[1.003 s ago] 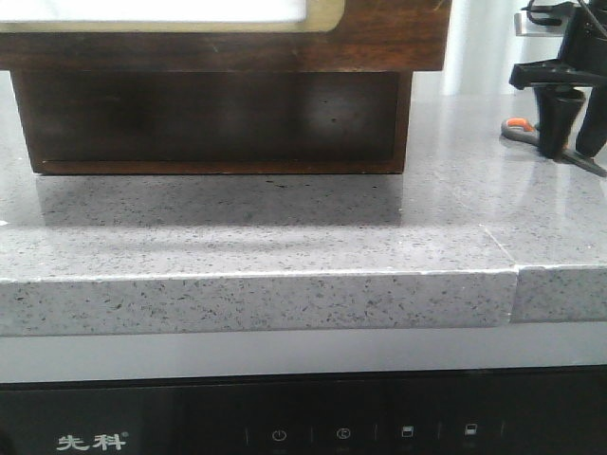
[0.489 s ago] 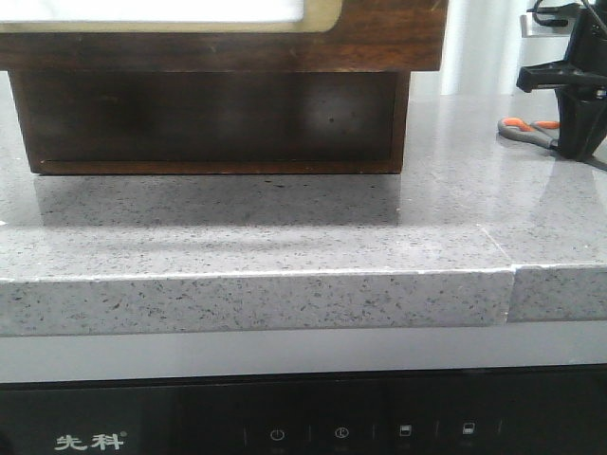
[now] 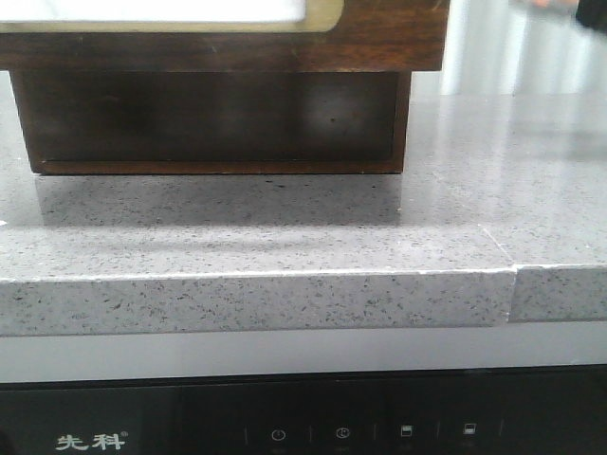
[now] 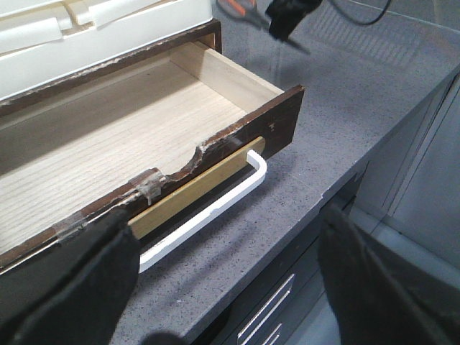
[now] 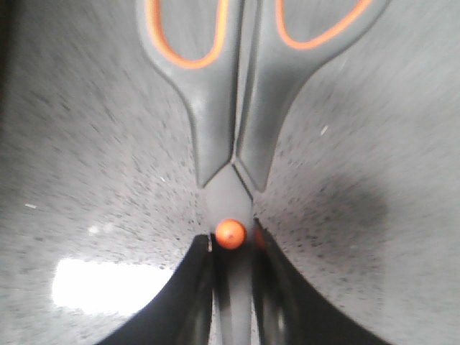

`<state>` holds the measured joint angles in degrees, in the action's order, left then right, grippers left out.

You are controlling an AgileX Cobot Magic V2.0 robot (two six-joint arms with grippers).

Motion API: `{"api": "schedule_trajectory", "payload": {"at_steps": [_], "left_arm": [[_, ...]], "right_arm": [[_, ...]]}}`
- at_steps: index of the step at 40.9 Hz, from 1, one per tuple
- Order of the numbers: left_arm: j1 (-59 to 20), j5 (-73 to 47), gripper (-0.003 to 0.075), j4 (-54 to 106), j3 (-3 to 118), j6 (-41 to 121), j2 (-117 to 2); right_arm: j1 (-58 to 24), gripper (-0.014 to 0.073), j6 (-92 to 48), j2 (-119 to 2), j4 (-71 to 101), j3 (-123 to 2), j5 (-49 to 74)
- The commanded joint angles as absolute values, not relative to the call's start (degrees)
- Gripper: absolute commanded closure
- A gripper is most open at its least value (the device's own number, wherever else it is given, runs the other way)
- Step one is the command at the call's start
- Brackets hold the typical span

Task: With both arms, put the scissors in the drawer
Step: 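Lift the scissors with the right gripper and carry them over the drawer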

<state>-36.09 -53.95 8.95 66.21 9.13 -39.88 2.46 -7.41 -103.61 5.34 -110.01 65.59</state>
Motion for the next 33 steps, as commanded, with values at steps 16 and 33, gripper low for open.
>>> {"api": "schedule_trajectory", "payload": {"at_steps": [16, 33], "left_arm": [[-36.45, -49.59, 0.0208, 9.50, 67.99, 8.71, -40.32], [-36.45, -49.59, 0.0208, 9.50, 67.99, 8.71, -40.32]], "right_arm": [[-5.47, 0.0557, -13.56, -81.22, 7.00, -111.60, 55.97], [-26.93, 0.0557, -37.17, -81.46, 12.20, -111.60, 52.63]]}}
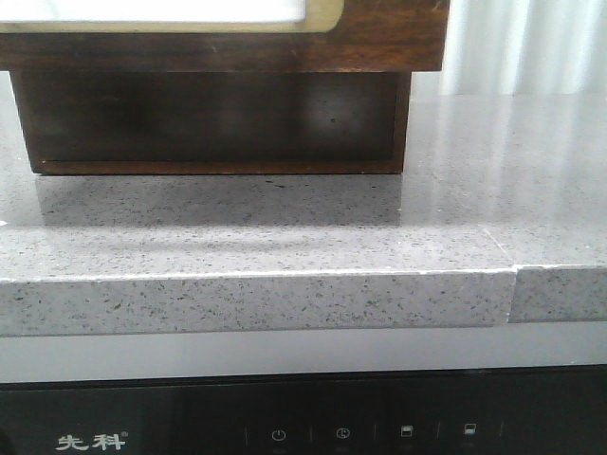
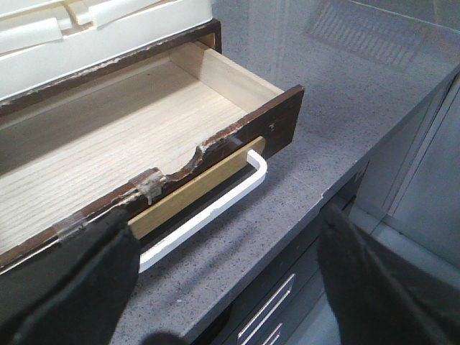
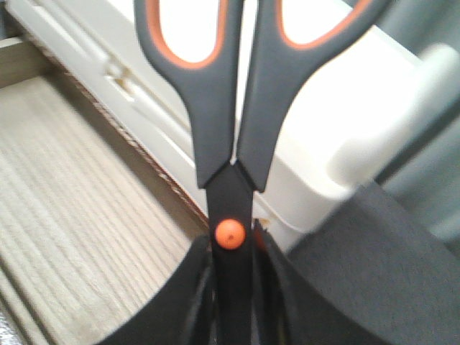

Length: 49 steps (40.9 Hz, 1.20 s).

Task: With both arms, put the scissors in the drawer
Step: 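Lift the scissors with the right gripper and carry them over the drawer, then lower the scissors into the drawer and open the right gripper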

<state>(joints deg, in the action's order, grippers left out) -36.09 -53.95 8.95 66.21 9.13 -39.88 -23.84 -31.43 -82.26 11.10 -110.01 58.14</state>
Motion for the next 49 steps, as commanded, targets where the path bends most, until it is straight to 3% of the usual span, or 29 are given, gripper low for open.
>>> {"api": "schedule_trajectory", "payload": {"at_steps": [1, 11, 34, 38, 44, 49], "left_arm": [[-36.45, -49.59, 0.0208, 9.50, 67.99, 8.71, -40.32], [-36.45, -49.59, 0.0208, 9.50, 67.99, 8.71, -40.32], [-36.45, -49.59, 0.0208, 9.50, 67.99, 8.71, -40.32], [-36.45, -49.59, 0.0208, 9.50, 67.99, 8.71, -40.32], [-36.45, -49.59, 0.0208, 9.50, 67.99, 8.71, -40.32], [-36.45, -49.59, 0.0208, 9.50, 67.99, 8.71, -40.32]], "right_arm": [[-28.11, 0.0557, -38.69, -81.83, 12.20, -111.60, 52.39], [-34.90, 0.0557, -49.06, -87.79, 12.20, -111.60, 51.91], [-35.49, 0.0545, -53.29, -100.52, 2.63, -111.60, 57.76], [-35.49, 0.0488, -53.29, -100.90, 2.32, -111.60, 58.15], [-35.49, 0.0312, -53.29, -100.90, 2.32, -111.60, 57.72], [-35.49, 0.0228, -53.29, -100.90, 2.32, -111.60, 57.50]]}}
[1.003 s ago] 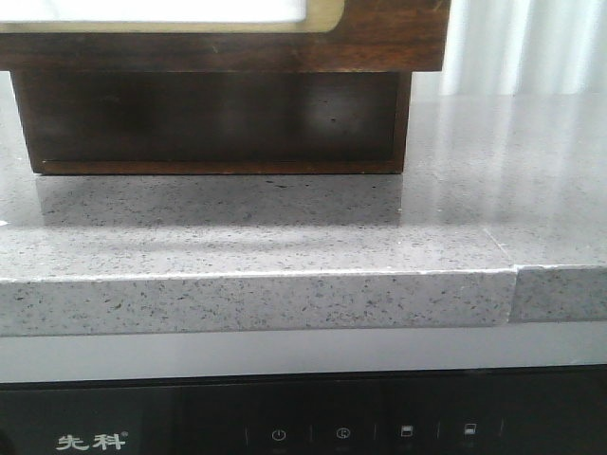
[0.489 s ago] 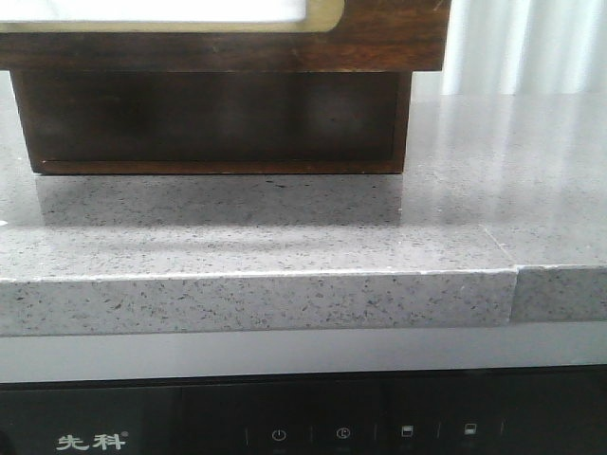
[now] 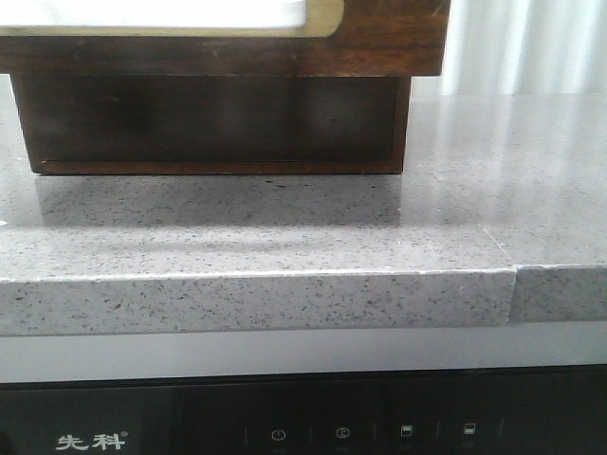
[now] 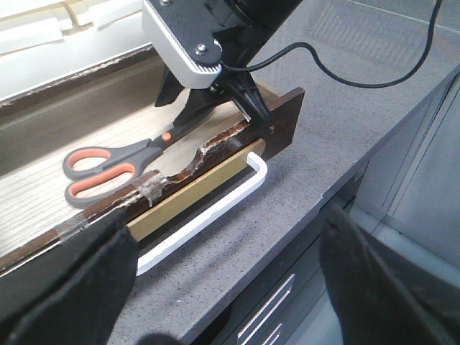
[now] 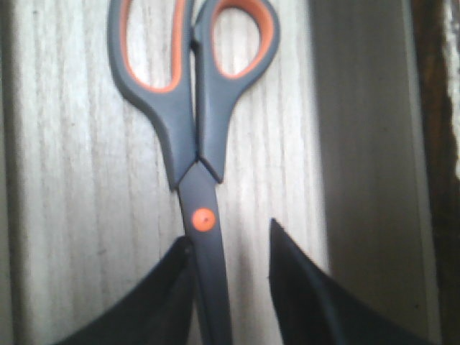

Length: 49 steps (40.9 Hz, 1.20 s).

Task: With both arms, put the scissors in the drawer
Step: 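Lower the scissors into the drawer and open the right gripper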

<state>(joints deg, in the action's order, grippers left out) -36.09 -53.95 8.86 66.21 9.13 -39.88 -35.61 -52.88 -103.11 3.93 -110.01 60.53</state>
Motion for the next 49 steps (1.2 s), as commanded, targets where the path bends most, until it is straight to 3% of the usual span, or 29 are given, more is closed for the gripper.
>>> {"api": "schedule_trajectory", "payload": {"at_steps": [1, 19, 32, 49], "left_arm": [[-36.45, -49.59, 0.0208, 9.50, 67.99, 8.71, -40.32], [-36.45, -49.59, 0.0208, 9.50, 67.99, 8.71, -40.32], [-36.45, -49.59, 0.0208, 9.50, 67.99, 8.71, -40.32], [-36.45, -49.59, 0.0208, 9.50, 67.99, 8.71, -40.32]], "right_arm": [[-35.49, 0.0224, -53.29, -100.90, 2.32, -111.60, 57.50], [-35.49, 0.0230, -44.72, -95.38, 2.38, -111.60, 57.66], [-30.47, 0.0230, -14.74, -84.89, 2.64, -110.08, 61.92], [-21.90, 0.0230, -7.65, -61.98, 4.25, -83.87, 56.66]]}}
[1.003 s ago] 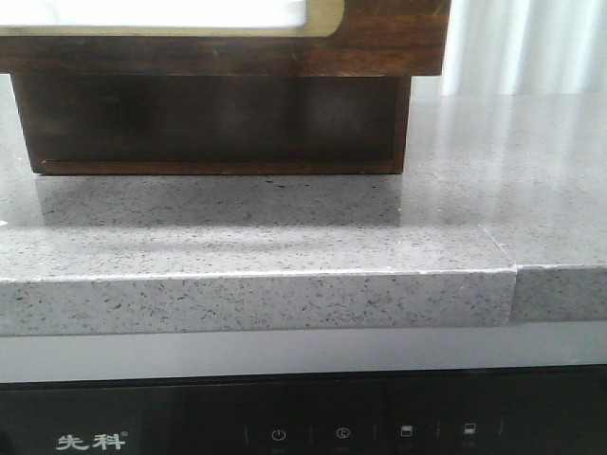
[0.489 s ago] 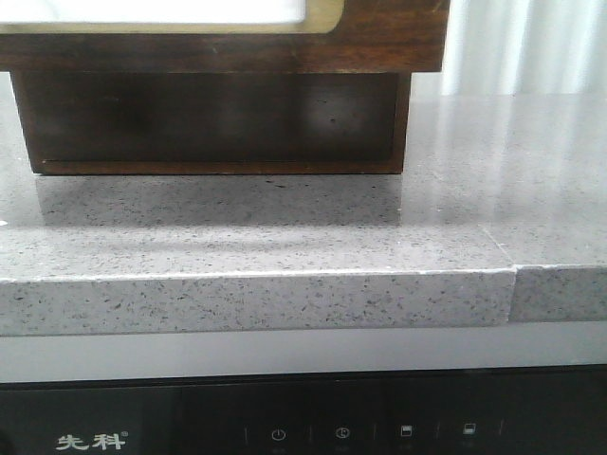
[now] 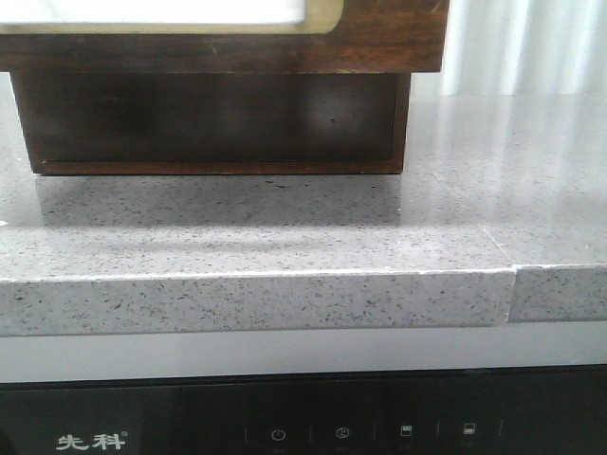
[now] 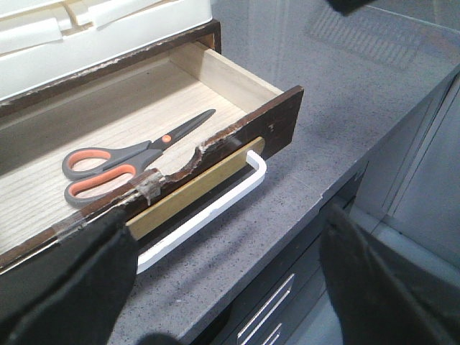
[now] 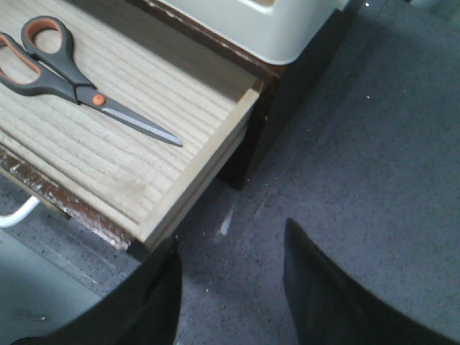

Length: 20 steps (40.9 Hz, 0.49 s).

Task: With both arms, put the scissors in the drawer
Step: 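Lower the scissors into the drawer and open the right gripper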

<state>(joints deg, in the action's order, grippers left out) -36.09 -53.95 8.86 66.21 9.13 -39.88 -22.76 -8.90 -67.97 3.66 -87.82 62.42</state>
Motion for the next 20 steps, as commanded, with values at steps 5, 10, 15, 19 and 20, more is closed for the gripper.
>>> {"api": "schedule_trajectory", "payload": {"at_steps": [5, 10, 15, 19, 20], "left_arm": [[-36.45, -49.59, 0.0208, 9.50, 67.99, 8.71, -40.32], [-36.45, -49.59, 0.0208, 9.50, 67.99, 8.71, -40.32], [-36.45, -49.59, 0.0208, 9.50, 67.99, 8.71, -40.32], [-36.45, -49.59, 0.0208, 9.50, 67.99, 8.71, -40.32], [-36.45, -49.59, 0.0208, 9.50, 67.99, 8.71, -40.32]], "right_arm": [[-21.88, 0.0230, -6.08, -54.55, 4.25, -76.34, 55.32], [-21.88, 0.0230, -2.91, -48.06, 4.25, -69.71, 55.33], [-21.88, 0.0230, -2.73, -41.62, 4.24, -64.71, 55.33], [-21.88, 0.0230, -1.24, -36.81, 4.24, -62.16, 55.38], [-21.88, 0.0230, -1.07, -36.00, 4.24, -61.65, 55.38]]}}
